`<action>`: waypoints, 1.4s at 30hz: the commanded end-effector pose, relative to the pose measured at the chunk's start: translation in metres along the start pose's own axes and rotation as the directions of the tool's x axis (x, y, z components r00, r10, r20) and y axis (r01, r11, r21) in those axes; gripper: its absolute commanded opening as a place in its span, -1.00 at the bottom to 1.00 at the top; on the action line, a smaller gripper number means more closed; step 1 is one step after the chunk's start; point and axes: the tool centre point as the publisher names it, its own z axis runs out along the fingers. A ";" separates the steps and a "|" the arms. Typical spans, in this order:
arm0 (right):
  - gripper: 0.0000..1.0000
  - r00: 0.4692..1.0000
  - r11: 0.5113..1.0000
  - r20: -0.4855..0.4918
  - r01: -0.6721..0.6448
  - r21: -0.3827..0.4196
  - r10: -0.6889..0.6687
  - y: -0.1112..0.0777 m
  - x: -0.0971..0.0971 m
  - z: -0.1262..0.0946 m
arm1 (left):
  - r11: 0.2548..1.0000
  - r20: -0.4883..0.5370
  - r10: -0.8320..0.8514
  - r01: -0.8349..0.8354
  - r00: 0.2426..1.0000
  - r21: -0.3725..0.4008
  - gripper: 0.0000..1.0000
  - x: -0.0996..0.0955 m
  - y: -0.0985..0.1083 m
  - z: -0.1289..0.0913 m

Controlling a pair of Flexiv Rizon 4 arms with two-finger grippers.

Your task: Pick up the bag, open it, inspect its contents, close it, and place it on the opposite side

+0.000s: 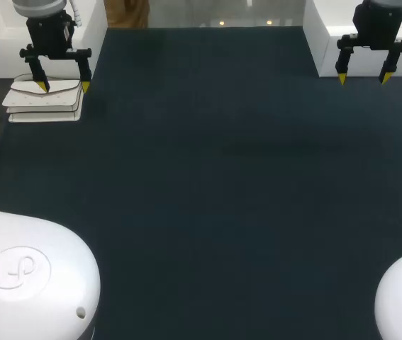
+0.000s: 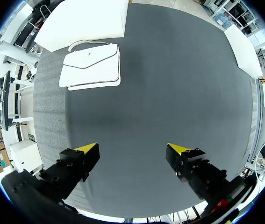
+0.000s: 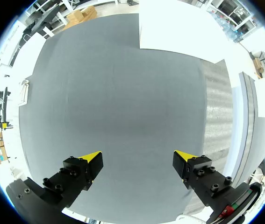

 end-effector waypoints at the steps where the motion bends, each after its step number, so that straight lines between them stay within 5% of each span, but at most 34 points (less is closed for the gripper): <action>1: 1.00 1.000 1.000 0.000 0.000 0.000 0.000 0.000 0.000 0.000 | 1.000 0.000 0.000 0.000 1.000 0.000 1.00 0.000 0.000 0.000; 25: 1.00 1.000 1.000 0.000 0.000 0.000 0.000 0.000 0.000 0.000 | 1.000 0.000 0.000 0.000 1.000 0.000 1.00 0.000 0.000 0.000; 31: 1.00 0.983 0.982 -0.061 0.167 -0.089 -0.173 -0.003 0.014 -0.002 | 0.999 -0.054 0.031 -0.030 0.998 0.022 1.00 -0.011 -0.006 -0.003; 36: 1.00 0.908 0.899 -0.090 0.384 -0.212 -0.409 -0.014 0.027 0.005 | 0.999 -0.137 0.029 -0.025 0.990 0.033 1.00 -0.036 -0.012 0.004; 42: 1.00 0.723 0.693 -0.083 0.614 -0.378 -0.686 -0.036 0.045 0.016 | 0.999 -0.225 0.022 -0.015 0.974 0.029 1.00 -0.063 -0.023 0.019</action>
